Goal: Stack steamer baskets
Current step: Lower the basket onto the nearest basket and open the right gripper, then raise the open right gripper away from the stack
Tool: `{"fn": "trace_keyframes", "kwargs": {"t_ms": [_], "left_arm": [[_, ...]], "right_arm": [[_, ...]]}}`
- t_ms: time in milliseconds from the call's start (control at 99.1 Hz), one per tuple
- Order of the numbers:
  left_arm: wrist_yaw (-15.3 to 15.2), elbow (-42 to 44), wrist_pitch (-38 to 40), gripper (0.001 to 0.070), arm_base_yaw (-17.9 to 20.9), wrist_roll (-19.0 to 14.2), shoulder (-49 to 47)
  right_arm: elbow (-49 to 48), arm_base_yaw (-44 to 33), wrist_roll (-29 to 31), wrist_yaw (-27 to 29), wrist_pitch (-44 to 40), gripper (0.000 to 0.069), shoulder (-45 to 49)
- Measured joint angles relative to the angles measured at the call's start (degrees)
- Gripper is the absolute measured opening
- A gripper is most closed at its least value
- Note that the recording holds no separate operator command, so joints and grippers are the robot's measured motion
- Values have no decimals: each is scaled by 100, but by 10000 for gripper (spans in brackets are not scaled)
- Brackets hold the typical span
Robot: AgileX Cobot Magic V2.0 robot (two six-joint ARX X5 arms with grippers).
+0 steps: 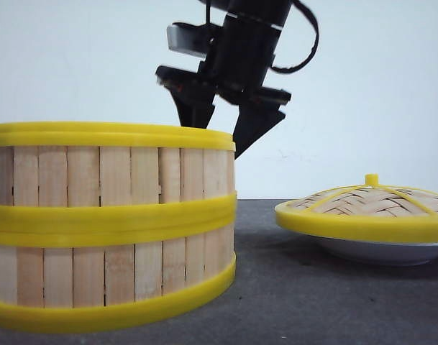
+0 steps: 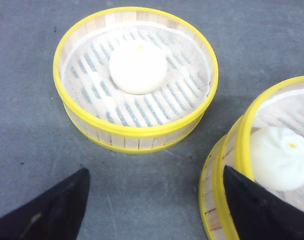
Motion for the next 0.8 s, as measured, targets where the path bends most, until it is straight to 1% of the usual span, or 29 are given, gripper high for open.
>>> {"fn": "trace_keyframes", "kwargs": {"t_ms": [182, 373, 515, 676, 797], "left_arm": [[-7, 378, 595, 519, 289, -2, 986], [-7, 935, 1047, 519, 682, -2, 2208], [-7, 1237, 1141, 519, 944, -2, 3145], [-7, 1558, 1246, 519, 1252, -2, 3967], [-9, 1641, 1471, 515, 1375, -2, 4413]], "right_arm": [[-2, -2, -122, 20, -236, 433, -988], [2, -219, -214, 127, -1130, 433, -1950], [0, -737, -229, 188, -1847, 433, -2551], [-197, -1394, -229, 221, -2109, 433, -3307], [-590, -1882, -229, 210, -2328, 433, -3799]]}}
